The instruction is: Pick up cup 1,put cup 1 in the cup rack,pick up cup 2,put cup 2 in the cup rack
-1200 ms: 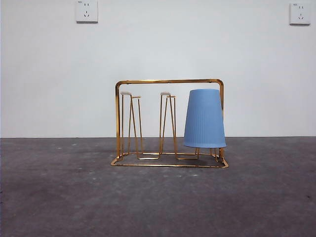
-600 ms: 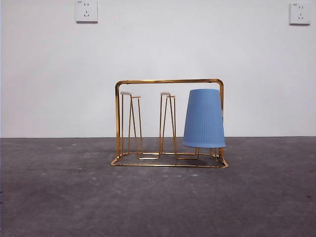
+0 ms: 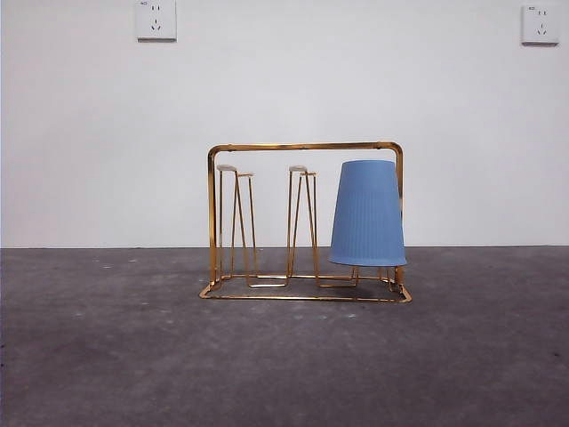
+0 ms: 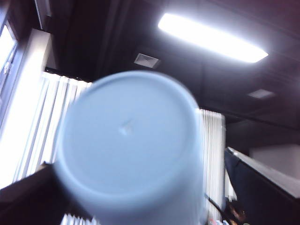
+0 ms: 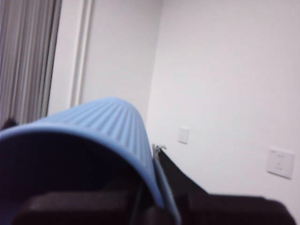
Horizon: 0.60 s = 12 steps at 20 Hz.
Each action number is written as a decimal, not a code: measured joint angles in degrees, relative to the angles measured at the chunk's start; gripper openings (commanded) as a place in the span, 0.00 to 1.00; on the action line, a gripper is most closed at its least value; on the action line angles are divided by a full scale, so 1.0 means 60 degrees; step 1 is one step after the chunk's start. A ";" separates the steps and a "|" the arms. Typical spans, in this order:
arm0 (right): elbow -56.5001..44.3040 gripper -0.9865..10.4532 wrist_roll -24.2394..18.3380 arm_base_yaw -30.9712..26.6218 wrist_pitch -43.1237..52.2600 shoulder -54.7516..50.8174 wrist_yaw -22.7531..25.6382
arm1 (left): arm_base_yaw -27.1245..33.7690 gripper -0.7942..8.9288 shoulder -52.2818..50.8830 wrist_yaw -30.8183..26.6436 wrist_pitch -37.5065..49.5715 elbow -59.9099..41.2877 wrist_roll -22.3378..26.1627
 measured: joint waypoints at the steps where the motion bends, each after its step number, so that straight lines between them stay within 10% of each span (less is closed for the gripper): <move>1: 0.0000 0.07 -0.0033 0.0000 -0.0069 0.0106 -0.0098 | 0.0025 0.60 0.0000 -0.0033 0.0004 0.0000 -0.0004; 5: 0.0000 0.07 -0.0095 0.0011 0.0029 0.0259 -0.0251 | 0.0033 0.58 0.0000 -0.0044 0.0069 0.0000 0.0000; 12: 0.0033 0.09 -0.0277 0.0015 -0.0637 0.0186 -0.0211 | 0.0186 0.07 0.0029 -0.0022 0.0051 -0.0036 0.0022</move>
